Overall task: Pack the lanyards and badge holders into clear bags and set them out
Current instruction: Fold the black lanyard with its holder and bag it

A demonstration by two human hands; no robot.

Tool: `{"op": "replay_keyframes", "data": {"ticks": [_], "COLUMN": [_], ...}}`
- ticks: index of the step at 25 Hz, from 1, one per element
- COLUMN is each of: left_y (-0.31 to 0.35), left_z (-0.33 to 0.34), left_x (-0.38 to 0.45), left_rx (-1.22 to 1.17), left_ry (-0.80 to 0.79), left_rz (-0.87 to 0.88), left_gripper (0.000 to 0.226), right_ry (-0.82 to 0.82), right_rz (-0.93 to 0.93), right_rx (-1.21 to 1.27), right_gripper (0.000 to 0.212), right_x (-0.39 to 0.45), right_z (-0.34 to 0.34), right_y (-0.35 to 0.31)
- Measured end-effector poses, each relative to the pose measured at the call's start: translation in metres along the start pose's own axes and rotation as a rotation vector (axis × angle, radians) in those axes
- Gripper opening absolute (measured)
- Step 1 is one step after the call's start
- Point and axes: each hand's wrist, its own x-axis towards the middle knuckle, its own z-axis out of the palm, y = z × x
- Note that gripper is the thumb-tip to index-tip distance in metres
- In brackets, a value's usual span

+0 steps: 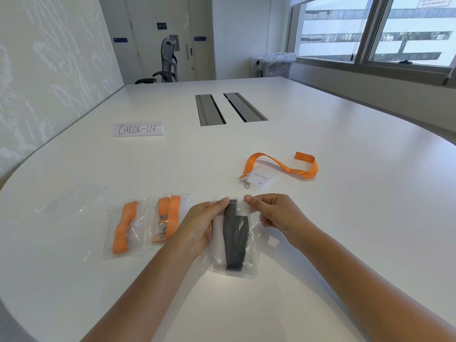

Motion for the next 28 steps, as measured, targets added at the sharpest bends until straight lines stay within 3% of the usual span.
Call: {"op": "replay_keyframes", "data": {"ticks": [11,14,17,21,25,28], "left_y": [-0.003,0.002,0.005,0.007,0.021,0.029], "left_z": [0.004,-0.004,-0.009,-0.008,-0.011,-0.022], "left_x": [-0.001,0.003,0.008,0.005,0.0,0.001], "left_rx": [0.024,0.0,0.039,0.06,-0.003,0.223], "left_ry": [0.019,0.126,0.184,0.209,0.382,0.47], "left_rz": [0.048,0.08,0.091,0.132,0.282,0.355], "left_gripper": [0.013,0.011,0.014,0.016,0.015,0.029], "right_ry": [0.064,-0.074,-0.157,-0.049,0.003,-0.012], "right_rz": [-0.026,0.062,0.129,0.107,0.09,0.089], "right_rx": [0.025,0.007,-0.047,0.081,0.28,0.378], "right_gripper": [0.018,0.027,0.021,0.027,0.022,0.019], "right_x": [0.003,0.001,-0.001,0.0,0.014,0.029], "right_z": [0.002,0.002,0.007,0.011,0.019,0.037], "right_y": [0.006,0.004,0.005,0.007,-0.011,-0.02]}}
